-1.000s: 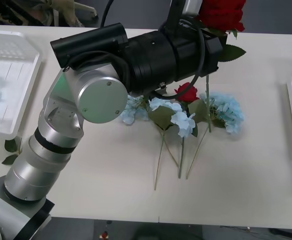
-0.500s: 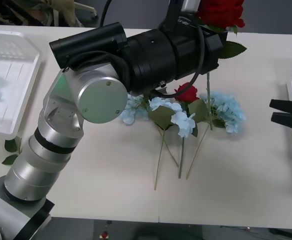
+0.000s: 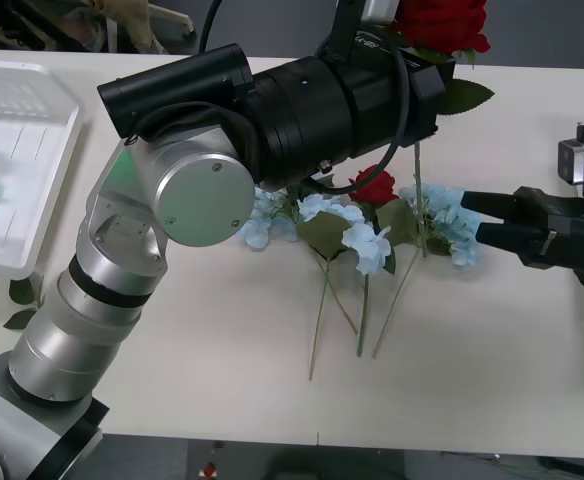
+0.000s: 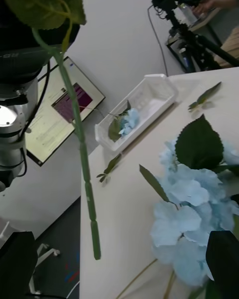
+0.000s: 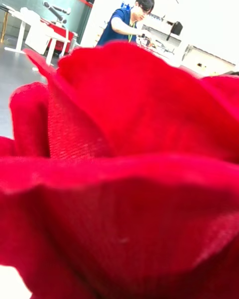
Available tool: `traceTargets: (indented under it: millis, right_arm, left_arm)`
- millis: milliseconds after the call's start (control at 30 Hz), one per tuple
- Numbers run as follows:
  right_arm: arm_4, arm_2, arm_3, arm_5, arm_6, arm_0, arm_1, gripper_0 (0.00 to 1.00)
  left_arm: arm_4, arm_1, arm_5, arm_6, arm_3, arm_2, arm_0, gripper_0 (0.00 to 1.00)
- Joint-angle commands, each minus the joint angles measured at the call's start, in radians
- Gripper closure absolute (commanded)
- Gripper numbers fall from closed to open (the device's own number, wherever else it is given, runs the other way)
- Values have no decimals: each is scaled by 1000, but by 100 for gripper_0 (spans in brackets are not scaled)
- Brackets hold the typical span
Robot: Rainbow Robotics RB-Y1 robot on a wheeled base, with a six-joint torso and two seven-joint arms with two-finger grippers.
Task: Put the red flowers into the right box and the blue flowers into the left box
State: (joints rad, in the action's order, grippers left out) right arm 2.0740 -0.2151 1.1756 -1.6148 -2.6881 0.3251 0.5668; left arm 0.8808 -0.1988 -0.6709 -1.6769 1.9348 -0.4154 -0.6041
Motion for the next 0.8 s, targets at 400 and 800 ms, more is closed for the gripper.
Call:
traceTargets:
  millis: [400,800]
  right_arm:
    - [-3,106,45,-19,-17,111,-76,0]
    - [-51,175,44,39,-17,164,-150,0]
  left_arm:
    - [-2,-4,10,-24,16,7,-40,100]
    - [-2,-4,10,-24,16,7,-40,100]
